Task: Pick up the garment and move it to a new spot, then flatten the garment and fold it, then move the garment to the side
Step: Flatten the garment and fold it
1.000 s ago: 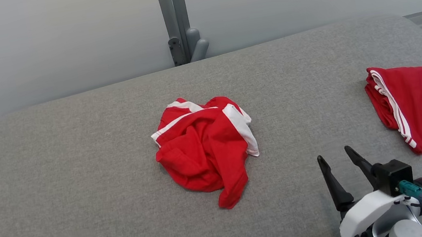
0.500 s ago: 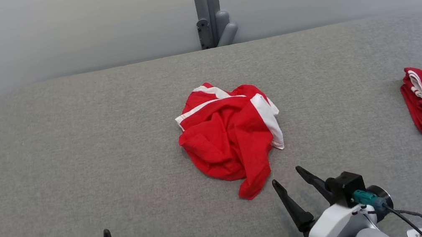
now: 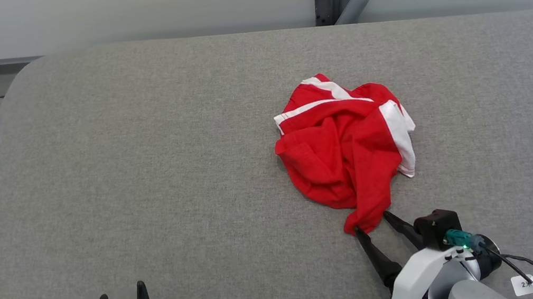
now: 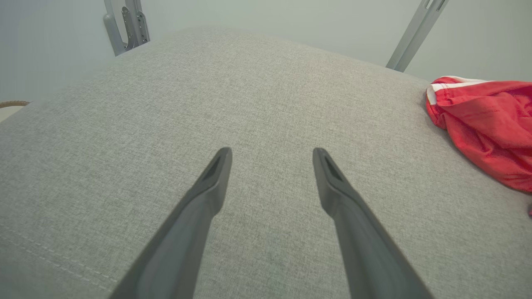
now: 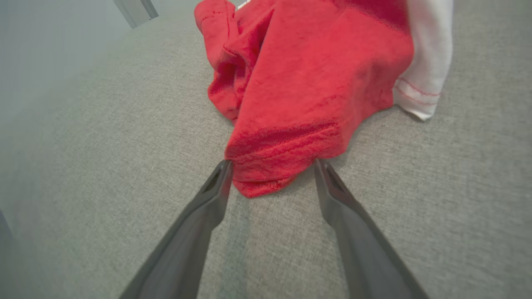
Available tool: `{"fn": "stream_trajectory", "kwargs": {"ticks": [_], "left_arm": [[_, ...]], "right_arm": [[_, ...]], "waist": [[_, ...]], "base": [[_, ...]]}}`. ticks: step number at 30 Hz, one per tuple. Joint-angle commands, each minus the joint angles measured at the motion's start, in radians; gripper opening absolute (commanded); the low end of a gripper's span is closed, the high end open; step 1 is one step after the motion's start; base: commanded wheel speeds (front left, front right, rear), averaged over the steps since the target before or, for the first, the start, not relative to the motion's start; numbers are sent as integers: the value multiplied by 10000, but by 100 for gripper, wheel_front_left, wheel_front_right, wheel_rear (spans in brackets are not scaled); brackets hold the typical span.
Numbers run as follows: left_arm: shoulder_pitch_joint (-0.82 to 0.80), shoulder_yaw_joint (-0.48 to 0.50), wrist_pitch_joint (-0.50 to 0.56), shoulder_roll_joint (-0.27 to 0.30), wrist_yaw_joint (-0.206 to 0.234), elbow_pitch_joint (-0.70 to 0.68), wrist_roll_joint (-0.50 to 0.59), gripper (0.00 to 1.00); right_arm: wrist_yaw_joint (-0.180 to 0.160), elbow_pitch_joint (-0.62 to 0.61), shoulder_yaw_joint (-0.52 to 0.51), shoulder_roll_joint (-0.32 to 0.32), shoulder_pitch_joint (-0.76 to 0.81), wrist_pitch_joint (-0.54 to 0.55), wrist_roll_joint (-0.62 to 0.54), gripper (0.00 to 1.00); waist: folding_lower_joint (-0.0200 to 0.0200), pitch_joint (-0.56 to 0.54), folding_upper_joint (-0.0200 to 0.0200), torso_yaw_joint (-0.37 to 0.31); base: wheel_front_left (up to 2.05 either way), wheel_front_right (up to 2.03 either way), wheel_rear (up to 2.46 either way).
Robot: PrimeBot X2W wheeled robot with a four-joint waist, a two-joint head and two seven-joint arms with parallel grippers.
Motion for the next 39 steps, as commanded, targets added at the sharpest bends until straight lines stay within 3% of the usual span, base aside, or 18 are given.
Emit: {"fn": "stream_trajectory", "kwargs": {"ticks": [1, 2, 3, 4, 5, 6, 10, 13, 18, 28, 34, 39], "left_arm": [[-199, -33, 4, 32, -56, -23, 10, 100], [-192, -43, 4, 32, -57, -22, -7, 100], [-193, -57, 2, 33, -58, -24, -16, 100], [-203, -62, 2, 33, -58, -30, -35, 100], [-219, -65, 4, 33, -55, -25, -43, 100], [-241, -73, 2, 33, -49, -16, -47, 100], [-282, -94, 2, 33, -31, -10, -63, 100], [-344, -89, 4, 33, 10, -46, -81, 100], [-231, -20, 2, 33, 72, -44, -89, 100], [184, -64, 2, 34, 12, 151, -314, 100], [275, -55, 4, 33, -28, 252, -379, 100], [283, -230, 2, 31, -82, 422, -474, 100]], "right_arm": [[-17, 83, -55, -43, -80, 0, 101, 96], [-17, 125, -68, -42, -87, 0, 136, 88], [-17, 153, -74, -42, -101, 0, 142, 65], [-17, 187, -93, -42, -112, 0, 154, 47], [-17, 212, -96, -42, -126, 0, 147, 36], [-17, 228, -104, -42, -138, 0, 140, 29], [-17, 266, -160, -42, -155, 0, 177, 29], [-17, 44, -304, -42, -220, 0, 192, 0], [-17, -558, -625, -41, -194, 0, 221, 0], [-15, -3413, -1572, -38, -295, 0, -92, 0], [-14, -4393, -1056, -38, -1095, 0, -298, 0], [-14, -4241, -551, -33, -1974, 0, -253, 0]], "waist": [[0, 242, 0, 308], [0, 250, 0, 323], [0, 257, 0, 330], [0, 262, 0, 329], [0, 261, 0, 322], [0, 259, 0, 312], [0, 263, 0, 243], [0, 289, 0, 163], [0, 170, 0, 21], [0, -739, 0, -517], [0, -937, 0, -660], [0, -971, 0, -451]], "base": [[0, 0, 0], [0, 0, 0], [0, 0, 0], [0, 0, 0], [0, 0, 0], [0, 0, 0], [0, 0, 0], [0, 0, 0], [0, 0, 0], [0, 0, 0], [0, 0, 0], [0, 0, 0]]}}
